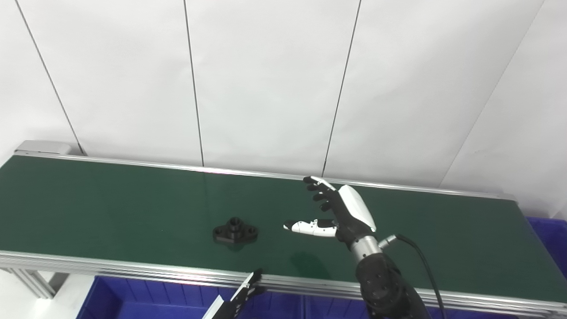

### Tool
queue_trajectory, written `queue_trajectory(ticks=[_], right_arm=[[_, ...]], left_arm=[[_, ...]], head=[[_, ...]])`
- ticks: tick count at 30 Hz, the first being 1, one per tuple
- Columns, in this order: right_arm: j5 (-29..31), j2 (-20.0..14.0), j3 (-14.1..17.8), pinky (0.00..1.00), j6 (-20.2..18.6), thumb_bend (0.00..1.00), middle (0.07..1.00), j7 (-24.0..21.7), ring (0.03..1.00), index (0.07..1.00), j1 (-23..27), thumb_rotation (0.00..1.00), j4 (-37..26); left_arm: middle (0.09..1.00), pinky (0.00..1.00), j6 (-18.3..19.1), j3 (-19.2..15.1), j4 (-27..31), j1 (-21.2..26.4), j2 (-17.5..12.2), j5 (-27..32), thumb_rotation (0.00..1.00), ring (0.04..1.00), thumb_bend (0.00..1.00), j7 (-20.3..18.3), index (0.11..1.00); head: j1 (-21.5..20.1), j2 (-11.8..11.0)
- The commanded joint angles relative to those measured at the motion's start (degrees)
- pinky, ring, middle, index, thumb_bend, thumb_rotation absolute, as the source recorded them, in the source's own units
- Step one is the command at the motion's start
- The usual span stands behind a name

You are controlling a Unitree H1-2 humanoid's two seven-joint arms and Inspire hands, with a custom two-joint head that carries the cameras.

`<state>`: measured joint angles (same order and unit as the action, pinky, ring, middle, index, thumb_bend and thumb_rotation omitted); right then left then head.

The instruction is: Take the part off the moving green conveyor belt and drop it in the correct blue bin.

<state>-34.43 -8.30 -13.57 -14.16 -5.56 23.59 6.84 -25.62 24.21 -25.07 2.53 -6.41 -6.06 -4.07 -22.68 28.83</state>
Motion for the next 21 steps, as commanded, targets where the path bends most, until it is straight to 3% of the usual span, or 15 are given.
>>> queue_trajectory(ticks=[1,7,21], right_arm=[[-0.7,-0.7,-0.5,0.69,-1.0,0.86,0.852,-0.3,0.797,0.864,3.5,0.46,0.4],[-1.7,-1.3,-2.0,0.70,-2.1,0.87,0.856,-1.2,0.805,0.867,5.0,0.48,2.3],[-1.8,-2.7,-5.5,0.72,0.0,0.85,0.870,-1.5,0.819,0.863,7.3,0.45,5.7]], left_arm=[[1.000,1.00,-1.3,0.1,2.0,-0.2,0.2,-1.2,0.92,1.000,0.84,1.4,1.000],[1.000,1.00,-1.3,0.7,4.0,-1.8,-0.3,-2.9,0.88,1.000,0.83,2.5,1.000],[1.000,1.00,-1.3,1.2,8.0,-5.7,-0.9,-5.5,0.90,1.000,0.82,5.2,1.000]], head=[[0.3,0.0],[0.8,0.2],[1.1,0.5]])
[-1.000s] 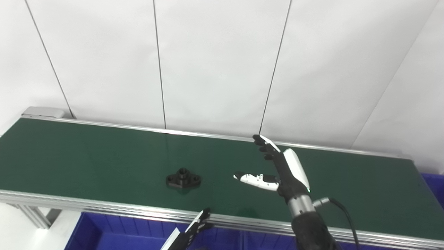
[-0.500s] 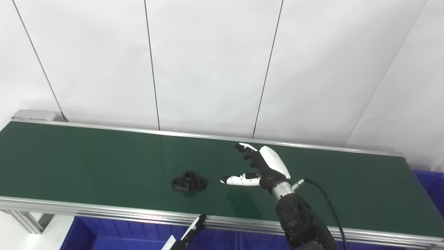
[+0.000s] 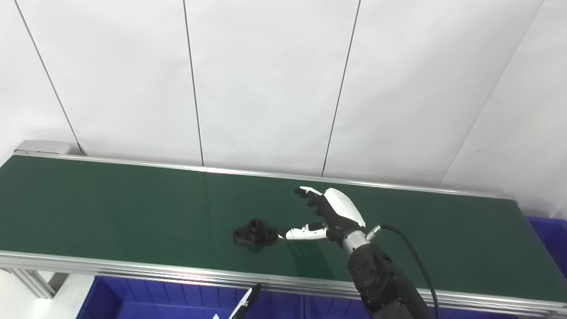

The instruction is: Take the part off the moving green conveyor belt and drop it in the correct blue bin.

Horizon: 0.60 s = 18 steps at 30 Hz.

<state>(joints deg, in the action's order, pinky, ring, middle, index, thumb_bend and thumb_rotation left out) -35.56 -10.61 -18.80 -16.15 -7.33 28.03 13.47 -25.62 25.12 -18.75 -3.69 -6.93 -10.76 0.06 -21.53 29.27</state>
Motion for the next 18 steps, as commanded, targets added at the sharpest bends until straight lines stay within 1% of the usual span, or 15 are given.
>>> queue_trajectory(ticks=[1,4,6,11,13,15,18], right_arm=[[-1.0,-0.6,-0.8,0.72,1.8,0.85,0.872,-0.2,0.820,0.864,3.4,0.46,-0.5],[-1.9,-1.1,-2.5,0.73,0.1,0.87,0.881,-2.4,0.833,0.868,5.3,0.42,0.7],[-2.3,-1.2,-3.5,0.73,-1.2,0.88,0.885,-4.7,0.836,0.866,6.8,0.39,1.0],[-1.9,-1.0,-4.6,0.71,-2.5,0.92,0.865,-8.8,0.828,0.848,9.8,0.32,2.8],[-2.2,-0.8,-5.4,0.73,-3.3,0.93,0.867,-10.6,0.834,0.850,11.2,0.31,4.0],[-3.0,-0.7,-6.6,0.75,-4.1,0.94,0.877,-12.6,0.843,0.857,12.5,0.32,4.9],[-3.6,-0.9,-8.2,0.75,-4.8,0.95,0.873,-14.6,0.843,0.854,13.9,0.31,6.1]], left_arm=[[1.000,1.00,-1.3,0.4,1.8,0.5,-0.5,-1.3,0.90,1.000,0.82,1.5,1.000],[1.000,1.00,-1.3,0.9,2.3,0.4,-0.7,-2.2,0.90,1.000,0.80,2.3,1.000],[1.000,1.00,-1.3,1.3,2.6,0.3,-0.9,-2.5,0.90,1.000,0.80,2.6,1.000],[1.000,1.00,-1.3,1.8,2.9,0.2,-0.9,-3.0,0.90,1.000,0.79,3.0,1.000],[1.000,1.00,-1.3,1.8,3.1,0.1,-0.7,-3.1,0.89,1.000,0.79,3.2,1.000],[1.000,1.00,-1.3,2.0,3.1,0.0,-0.4,-3.3,0.88,1.000,0.79,3.6,1.000],[1.000,1.00,-1.3,2.1,3.4,-0.1,-0.2,-3.6,0.89,1.000,0.80,3.8,1.000]], head=[[0.0,0.2],[0.0,0.5],[0.2,0.7],[0.5,1.2],[0.9,1.7],[1.1,1.9],[1.3,2.3]])
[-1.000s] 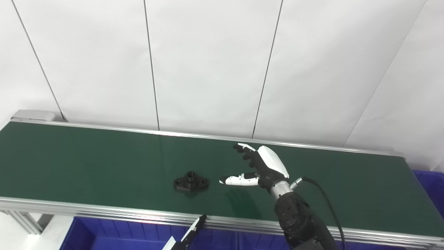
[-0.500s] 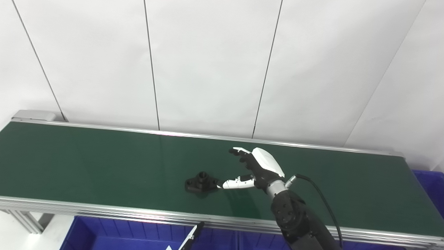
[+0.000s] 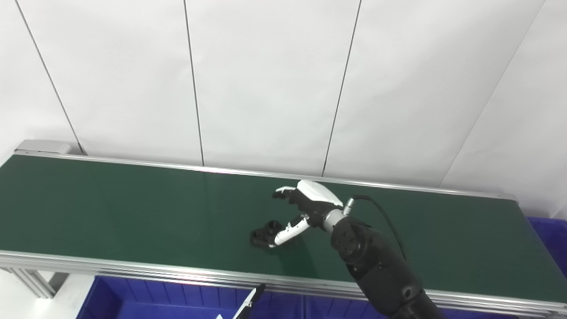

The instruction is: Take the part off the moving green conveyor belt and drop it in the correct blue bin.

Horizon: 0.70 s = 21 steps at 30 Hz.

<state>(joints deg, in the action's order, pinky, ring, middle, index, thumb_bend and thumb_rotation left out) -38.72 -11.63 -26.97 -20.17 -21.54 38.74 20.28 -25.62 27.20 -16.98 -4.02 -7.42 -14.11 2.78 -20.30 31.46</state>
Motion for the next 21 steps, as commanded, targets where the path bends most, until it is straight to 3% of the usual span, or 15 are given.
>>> queue_trajectory(ticks=[1,9,12,14,18,19,21], right_arm=[[-0.6,0.1,-0.6,0.75,-0.9,0.95,0.872,-1.1,0.843,0.853,3.6,0.31,-0.1],[-2.3,-1.4,-4.5,0.73,0.1,0.89,0.850,-5.8,0.822,0.860,5.4,0.25,3.1],[-2.9,-2.1,-5.8,0.69,-0.9,0.89,0.823,-7.9,0.784,0.842,5.3,0.24,2.8],[-3.8,-2.7,-6.8,0.64,-1.0,0.88,0.795,-8.9,0.741,0.844,4.8,0.18,2.8],[-4.7,-3.5,-7.9,0.63,-0.8,0.87,0.779,-9.7,0.722,0.836,3.8,0.13,2.8],[-4.9,-3.7,-8.1,0.56,-0.8,0.85,0.707,-9.8,0.635,0.834,3.5,0.10,2.7],[-6.0,-4.4,-8.7,0.55,-0.9,0.83,0.698,-10.0,0.622,0.831,3.2,0.10,2.5]], left_arm=[[1.000,1.00,-1.3,0.1,1.7,0.2,0.5,-0.3,0.89,1.000,0.80,1.2,1.000],[1.000,1.00,-1.3,-0.1,2.8,-0.4,1.4,-0.6,0.89,1.000,0.81,1.1,1.000],[1.000,1.00,-1.3,-0.1,3.1,-0.5,1.6,-0.4,0.89,1.000,0.80,1.0,1.000],[1.000,1.00,-1.3,-0.1,3.5,-0.6,1.5,-0.2,0.88,1.000,0.79,1.1,1.000],[1.000,1.00,-1.3,-0.2,4.2,-0.9,1.4,0.5,0.86,1.000,0.79,0.7,1.000],[1.000,1.00,-1.3,-0.3,4.4,-0.9,1.3,0.6,0.85,1.000,0.79,0.6,1.000],[1.000,1.00,-1.3,-0.5,4.7,-1.1,1.1,0.7,0.84,1.000,0.79,0.3,1.000]], head=[[0.3,0.4],[0.7,1.9],[1.0,2.3],[1.1,2.5],[1.0,2.6],[1.0,2.6],[1.0,2.6]])
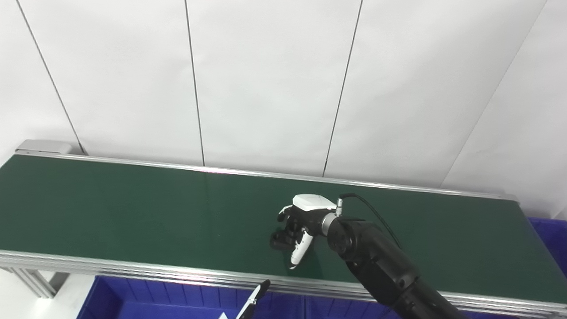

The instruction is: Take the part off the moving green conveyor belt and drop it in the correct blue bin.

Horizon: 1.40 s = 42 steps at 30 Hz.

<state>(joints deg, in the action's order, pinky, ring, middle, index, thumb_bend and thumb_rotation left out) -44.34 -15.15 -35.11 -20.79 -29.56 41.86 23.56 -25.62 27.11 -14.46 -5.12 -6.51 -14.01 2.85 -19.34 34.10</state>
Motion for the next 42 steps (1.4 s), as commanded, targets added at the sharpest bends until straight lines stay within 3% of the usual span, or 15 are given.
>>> queue_trajectory(ticks=[1,5,7,8,10,14,20,22,25,34,42], right_arm=[[-0.9,-1.1,-1.1,0.55,-0.1,0.83,0.703,-2.1,0.630,0.828,0.1,0.10,-0.6],[-3.3,-2.1,-2.8,0.52,1.1,0.80,0.667,-1.4,0.595,0.803,0.3,0.07,0.3],[-4.7,-2.9,-3.9,0.45,2.6,0.61,0.528,-0.2,0.535,0.700,0.1,0.01,0.1],[-5.3,-3.2,-4.1,0.42,3.2,0.56,0.520,0.5,0.491,0.603,-0.2,0.01,-0.1],[-6.8,-3.9,-4.8,0.39,4.8,0.52,0.540,3.0,0.452,0.495,-1.0,0.00,-0.7],[-9.9,-4.7,-6.3,0.32,9.1,0.49,0.549,10.0,0.457,0.511,-3.3,0.00,-0.1],[-14.5,-5.7,-8.7,0.30,14.5,0.49,0.516,20.3,0.428,0.541,-5.8,0.00,1.7],[-14.5,-5.7,-8.2,0.30,15.9,0.49,0.507,22.5,0.422,0.548,-6.3,0.00,2.1],[-14.6,-5.6,-7.4,0.22,17.0,0.51,0.460,25.1,0.372,0.543,-6.8,0.00,1.9],[-12.4,-4.2,-1.7,0.23,17.1,0.51,0.488,27.6,0.385,0.529,-7.1,0.00,-5.8],[-11.5,-2.7,5.6,0.21,11.8,0.51,0.457,20.7,0.364,0.534,-7.5,0.00,-20.7]], left_arm=[[1.000,1.00,-1.3,-0.6,2.3,0.0,0.1,0.6,0.84,1.000,0.79,0.1,1.000],[1.000,1.00,-1.3,-1.2,2.9,-0.2,0.0,0.8,0.82,1.000,0.79,-0.4,1.000],[1.000,1.00,-1.3,-1.6,3.2,-0.3,-0.1,0.8,0.82,1.000,0.80,-0.7,1.000],[1.000,1.00,-1.3,-1.7,3.3,-0.4,-0.2,0.7,0.82,1.000,0.80,-0.8,1.000],[1.000,1.00,-1.3,-2.1,3.7,-0.5,-0.3,0.7,0.81,1.000,0.80,-1.0,1.000],[1.000,1.00,-1.3,-3.1,4.2,-0.8,-0.2,1.3,0.80,1.000,0.80,-2.2,1.000],[1.000,1.00,-1.2,-4.6,4.8,-1.0,-0.4,2.5,0.78,1.000,0.82,-4.1,1.000],[1.000,1.00,-1.2,-5.0,4.9,-1.1,-0.4,2.6,0.77,1.000,0.82,-4.6,1.000],[1.000,1.00,-1.2,-5.5,5.0,-1.1,-0.4,2.1,0.77,1.000,0.82,-4.9,1.000],[1.000,1.00,-1.2,-6.4,5.2,-1.1,-0.2,2.6,0.74,1.000,0.82,-6.0,1.000],[1.000,0.99,-1.3,-6.6,5.0,-1.0,-0.1,3.4,0.73,1.000,0.82,-6.5,1.000]], head=[[0.0,0.0],[-0.2,0.2],[-0.3,0.3],[-0.5,0.4],[-0.4,0.6],[-0.4,0.9],[-0.3,1.2],[-0.4,1.1],[-0.5,1.3],[-0.5,1.2],[-0.7,1.4]])
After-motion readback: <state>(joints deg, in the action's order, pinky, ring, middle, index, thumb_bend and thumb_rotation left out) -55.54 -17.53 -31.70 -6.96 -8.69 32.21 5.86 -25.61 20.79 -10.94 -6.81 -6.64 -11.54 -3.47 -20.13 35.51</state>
